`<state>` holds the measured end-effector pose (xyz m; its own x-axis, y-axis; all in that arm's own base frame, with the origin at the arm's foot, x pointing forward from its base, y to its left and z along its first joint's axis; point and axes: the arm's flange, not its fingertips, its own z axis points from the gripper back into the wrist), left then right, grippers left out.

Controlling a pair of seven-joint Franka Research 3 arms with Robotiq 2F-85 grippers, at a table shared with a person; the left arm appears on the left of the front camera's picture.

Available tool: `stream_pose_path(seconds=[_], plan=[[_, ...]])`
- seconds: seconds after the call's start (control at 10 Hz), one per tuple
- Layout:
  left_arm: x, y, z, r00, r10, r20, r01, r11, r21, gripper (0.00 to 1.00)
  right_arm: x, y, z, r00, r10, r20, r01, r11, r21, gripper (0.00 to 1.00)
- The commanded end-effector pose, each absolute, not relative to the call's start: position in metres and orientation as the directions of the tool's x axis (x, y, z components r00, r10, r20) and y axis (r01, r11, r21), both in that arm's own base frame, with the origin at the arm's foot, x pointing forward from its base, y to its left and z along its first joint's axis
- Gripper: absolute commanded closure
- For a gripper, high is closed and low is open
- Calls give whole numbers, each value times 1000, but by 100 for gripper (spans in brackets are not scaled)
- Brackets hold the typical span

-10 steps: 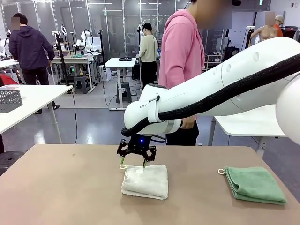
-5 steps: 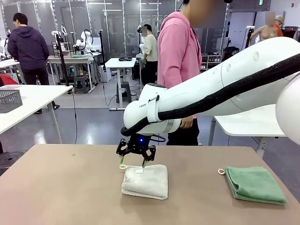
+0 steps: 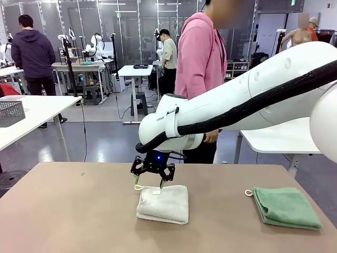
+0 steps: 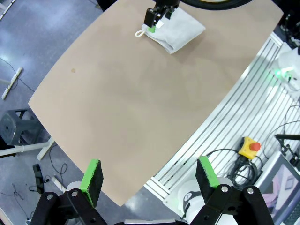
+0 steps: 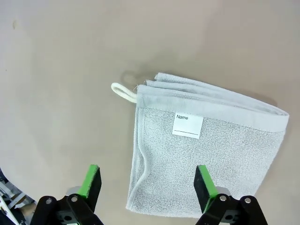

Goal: Fold the towels and place them in the basket.
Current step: Stack the folded Towel with hook on the right side of the table.

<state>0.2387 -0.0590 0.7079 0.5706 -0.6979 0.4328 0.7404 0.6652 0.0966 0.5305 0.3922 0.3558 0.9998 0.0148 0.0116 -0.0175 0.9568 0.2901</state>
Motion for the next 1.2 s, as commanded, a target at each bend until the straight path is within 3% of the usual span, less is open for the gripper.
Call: stream_pose_path(seconds=[0.0,0.2,0.6,0.9,1.1], plan=[[237,-58,707,568,-700,433,739,665,105,0,530,393,356,1000,15,12,-18,956,292,0],[237,-58,707,568,-700,433,739,665,105,0,531,392,356,1000,15,12,-18,957,290,3],[237,-58,707,568,-700,433,739,665,105,0,447,295,418,988,48,145,-109,886,451,0],[237,-58,707,568,-700,433,739,665,105,0,435,225,411,978,-39,205,-91,804,588,0],[237,-58,707,568,-700,433,739,665,105,0,438,205,384,977,-115,178,-23,776,630,0]])
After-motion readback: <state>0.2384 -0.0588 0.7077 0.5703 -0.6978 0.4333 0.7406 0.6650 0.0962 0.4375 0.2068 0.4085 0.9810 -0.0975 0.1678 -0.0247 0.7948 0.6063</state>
